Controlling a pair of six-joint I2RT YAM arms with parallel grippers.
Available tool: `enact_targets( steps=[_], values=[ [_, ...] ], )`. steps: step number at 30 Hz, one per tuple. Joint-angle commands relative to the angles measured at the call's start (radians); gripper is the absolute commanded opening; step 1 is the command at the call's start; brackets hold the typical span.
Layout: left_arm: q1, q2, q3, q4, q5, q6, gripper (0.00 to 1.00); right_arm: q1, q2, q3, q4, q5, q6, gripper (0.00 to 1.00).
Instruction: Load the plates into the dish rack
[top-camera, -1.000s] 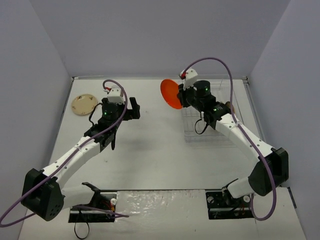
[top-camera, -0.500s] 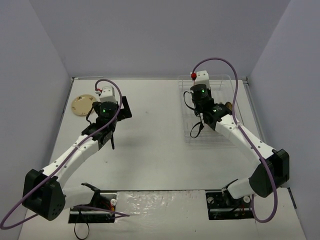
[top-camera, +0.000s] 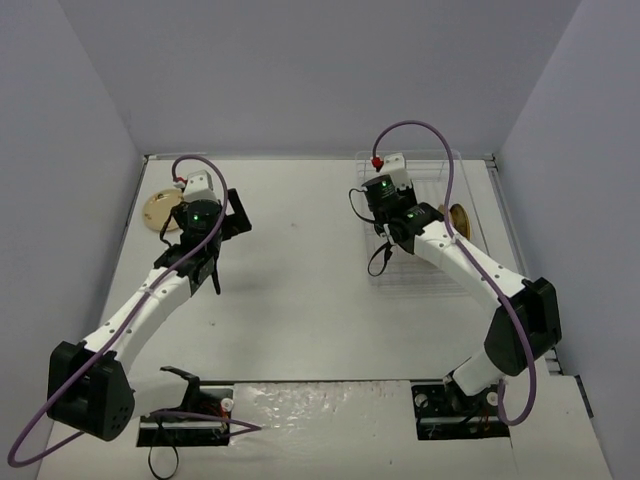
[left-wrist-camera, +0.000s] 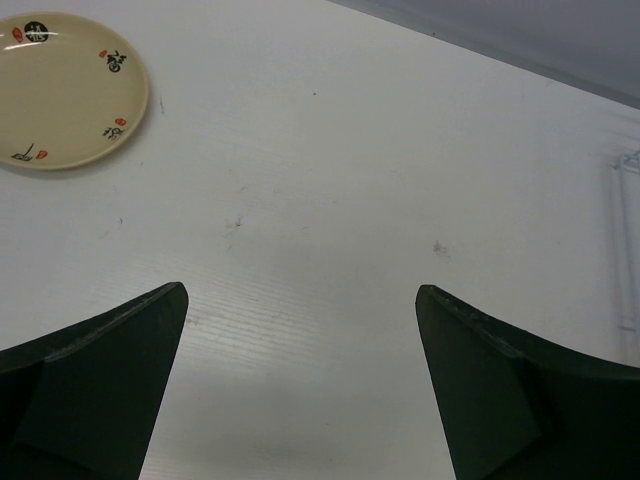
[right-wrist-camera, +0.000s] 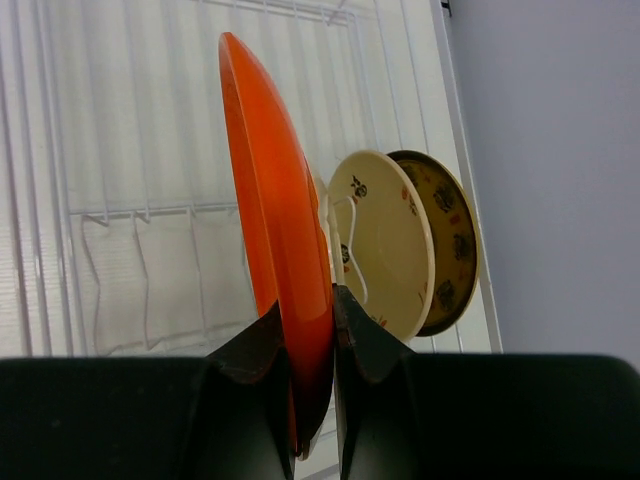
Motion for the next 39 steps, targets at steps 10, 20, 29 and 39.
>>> enact_targets(
  steps=[10, 20, 29, 39],
  values=[
    [0.019, -0.031, 0.031, 0.038, 0.028, -0.023, 0.97, 0.005, 0.071, 0.129, -0.137, 0.307, 0.120, 0.00],
    [0.032, -0.028, 0.030, 0.033, 0.032, -0.027, 0.97, -0.041, 0.140, 0.126, -0.094, 0.211, 0.076, 0.00],
    [0.038, -0.020, 0.032, 0.033, 0.041, -0.027, 0.97, -0.116, 0.145, 0.091, -0.058, 0.081, 0.053, 0.00],
    [0.045, -0.012, 0.034, 0.035, 0.051, -0.027, 0.97, -0.158, 0.094, 0.006, -0.021, -0.053, 0.032, 0.00]
  ],
)
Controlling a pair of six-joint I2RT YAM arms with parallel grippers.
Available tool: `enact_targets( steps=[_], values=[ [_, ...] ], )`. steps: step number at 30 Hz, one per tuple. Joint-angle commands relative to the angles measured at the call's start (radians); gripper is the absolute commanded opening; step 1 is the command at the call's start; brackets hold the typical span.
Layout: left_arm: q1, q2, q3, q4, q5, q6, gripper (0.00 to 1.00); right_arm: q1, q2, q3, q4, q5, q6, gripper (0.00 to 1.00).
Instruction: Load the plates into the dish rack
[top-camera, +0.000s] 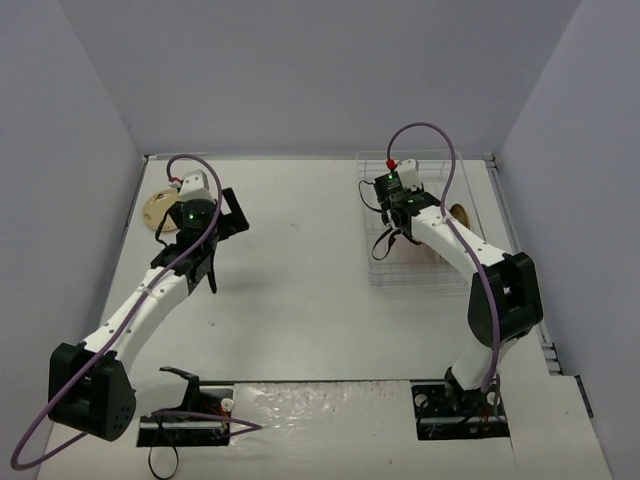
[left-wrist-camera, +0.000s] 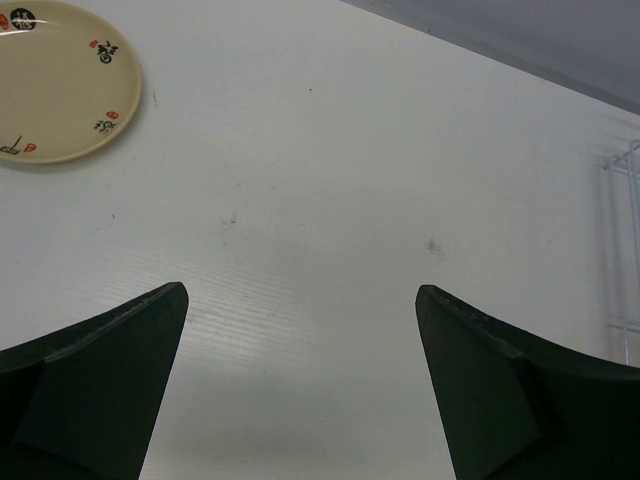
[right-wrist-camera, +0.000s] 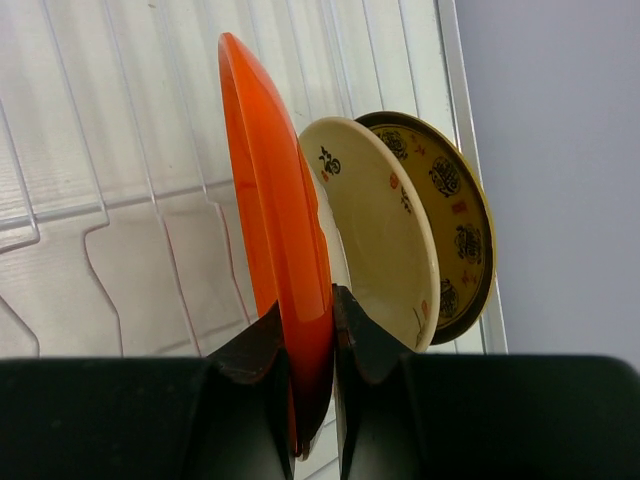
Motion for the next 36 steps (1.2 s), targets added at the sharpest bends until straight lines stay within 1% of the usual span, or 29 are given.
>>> enact_targets(
  steps=[1, 5, 6, 8, 10, 13, 14, 22, 28, 32, 36],
  values=[
    [0.012, -0.010, 0.035, 0.041, 0.007, -0.009, 0.97, -0.021, -0.064, -0.032, 0.008, -0.006, 0.011, 0.00],
    [0.014, -0.007, 0.036, 0.039, 0.015, -0.009, 0.97, -0.025, -0.063, -0.036, 0.003, -0.018, 0.017, 0.01],
    [0.015, -0.008, 0.036, 0.038, 0.016, -0.009, 0.97, -0.025, -0.061, -0.036, 0.001, -0.024, 0.017, 0.04],
    [0.015, -0.009, 0.036, 0.037, 0.015, -0.009, 0.97, -0.024, -0.055, -0.031, -0.007, -0.029, 0.019, 0.20],
    [0.015, -0.011, 0.035, 0.038, 0.014, -0.009, 0.97, -0.021, -0.048, -0.027, -0.018, -0.021, 0.023, 0.29],
    [0.015, -0.010, 0.036, 0.041, 0.016, -0.008, 0.97, -0.010, -0.048, -0.021, -0.023, -0.010, 0.028, 0.47],
    [0.015, -0.011, 0.036, 0.041, 0.019, -0.008, 0.97, -0.006, -0.050, -0.018, -0.024, -0.009, 0.028, 0.50],
    [0.016, -0.006, 0.039, 0.041, 0.028, -0.005, 0.97, 0.023, -0.069, -0.003, -0.007, -0.020, 0.017, 0.57],
    [0.016, -0.005, 0.038, 0.041, 0.033, -0.002, 0.97, 0.030, -0.118, -0.015, 0.032, -0.120, -0.016, 0.66],
    [0.016, -0.005, 0.039, 0.043, 0.038, -0.001, 0.97, 0.030, -0.152, -0.040, 0.053, -0.192, -0.034, 0.68],
    [0.016, -0.002, 0.041, 0.043, 0.042, 0.000, 0.97, 0.030, -0.181, -0.055, 0.042, -0.181, -0.022, 0.69]
  ],
)
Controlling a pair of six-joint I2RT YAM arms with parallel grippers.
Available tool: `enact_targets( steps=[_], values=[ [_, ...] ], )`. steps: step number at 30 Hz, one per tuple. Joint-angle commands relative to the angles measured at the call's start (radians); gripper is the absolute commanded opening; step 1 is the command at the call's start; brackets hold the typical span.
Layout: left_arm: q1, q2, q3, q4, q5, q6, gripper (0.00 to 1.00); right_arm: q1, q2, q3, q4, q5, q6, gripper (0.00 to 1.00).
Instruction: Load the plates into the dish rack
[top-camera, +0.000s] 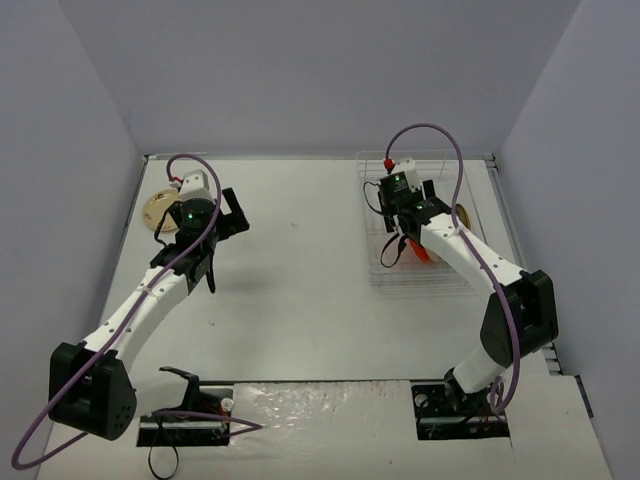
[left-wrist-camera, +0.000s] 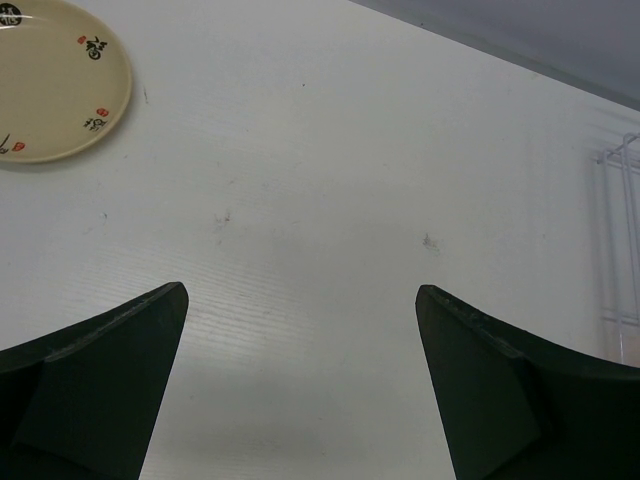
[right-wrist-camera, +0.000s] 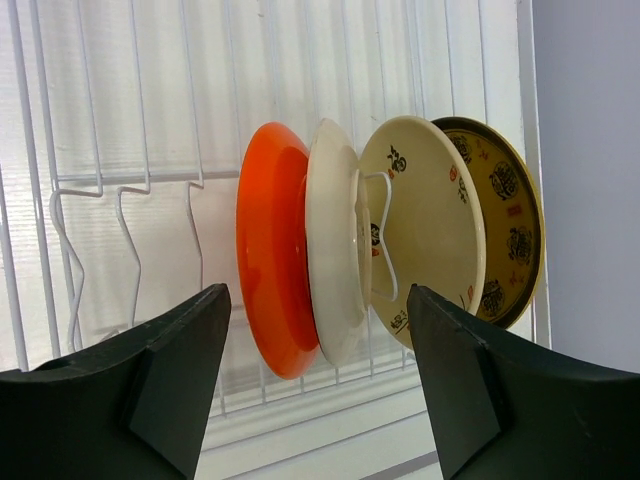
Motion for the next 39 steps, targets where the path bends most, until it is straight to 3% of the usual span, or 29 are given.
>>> enact_targets(
  steps=[1, 27, 34, 39],
  values=[
    [0.007, -0.005, 0.041, 0.044, 0.013, -0.001, 0.97, 0.007, -0.078, -0.017, 0.027, 0.001, 0.000, 0.69],
    [0.007, -0.001, 0.042, 0.047, 0.019, 0.003, 0.97, -0.097, -0.039, -0.035, -0.027, 0.094, 0.084, 0.64],
    [0.007, 0.007, 0.043, 0.049, 0.027, 0.001, 0.97, -0.097, -0.079, -0.061, 0.070, -0.082, 0.024, 0.65],
    [0.007, 0.008, 0.044, 0.052, 0.036, 0.001, 0.97, -0.097, -0.076, -0.069, 0.084, -0.119, 0.011, 0.65]
  ],
)
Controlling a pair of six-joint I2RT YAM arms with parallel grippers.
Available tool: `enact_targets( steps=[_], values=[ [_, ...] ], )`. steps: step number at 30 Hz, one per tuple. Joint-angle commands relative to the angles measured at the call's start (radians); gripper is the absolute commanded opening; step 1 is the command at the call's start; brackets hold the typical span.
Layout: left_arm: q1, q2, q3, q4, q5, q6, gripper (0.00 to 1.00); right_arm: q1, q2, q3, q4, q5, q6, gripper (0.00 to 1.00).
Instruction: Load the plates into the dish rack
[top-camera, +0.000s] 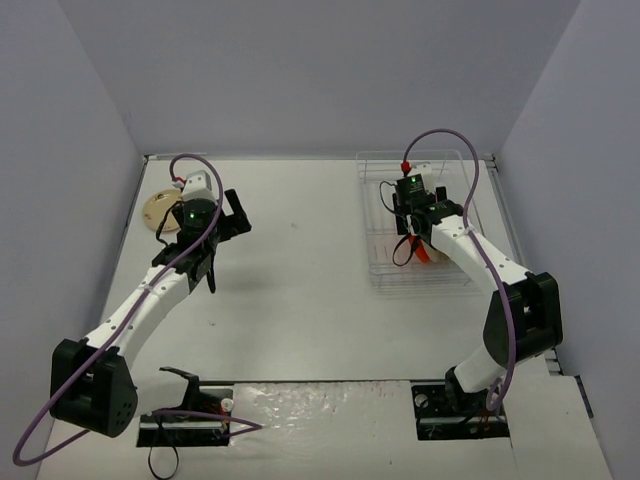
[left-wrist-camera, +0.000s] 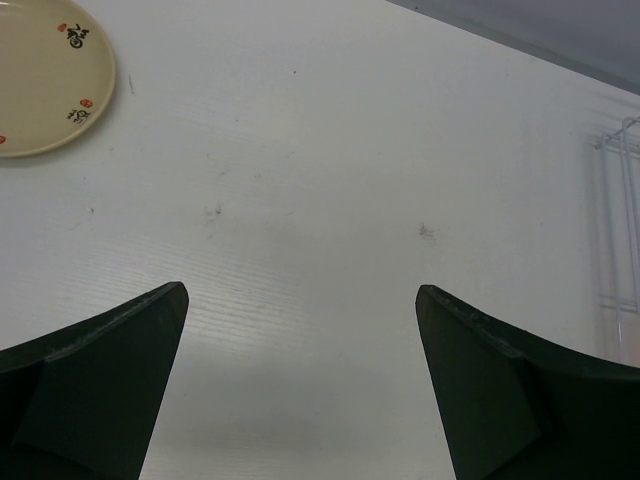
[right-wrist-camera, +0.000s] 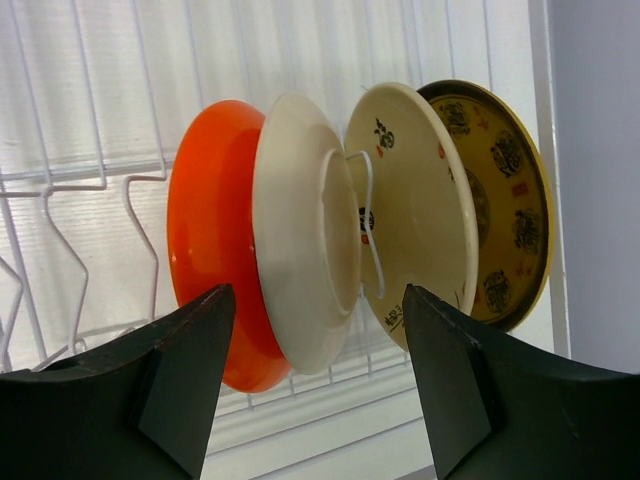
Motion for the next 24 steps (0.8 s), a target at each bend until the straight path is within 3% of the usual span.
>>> enact_targets(
  steps=[1, 12, 19, 22, 24],
  values=[
    [0.007, -0.008, 0.044, 0.052, 0.010, 0.001, 0.97, -0.003, -0.041, 0.000, 0.061, -0.051, -0.017, 0.65],
    [0.007, -0.011, 0.043, 0.052, 0.011, 0.003, 0.97, -0.072, 0.026, 0.009, 0.021, 0.049, 0.036, 0.62],
    [0.007, 0.001, 0.045, 0.059, 0.021, 0.003, 0.97, -0.127, -0.073, -0.027, 0.060, 0.046, 0.064, 0.62],
    [0.007, 0.010, 0.050, 0.059, 0.021, 0.004, 0.97, -0.163, -0.104, -0.047, 0.075, 0.034, 0.089, 0.58],
    [0.007, 0.018, 0.054, 0.059, 0.021, 0.004, 0.97, -0.184, -0.118, -0.058, 0.094, 0.016, 0.098, 0.48]
  ],
)
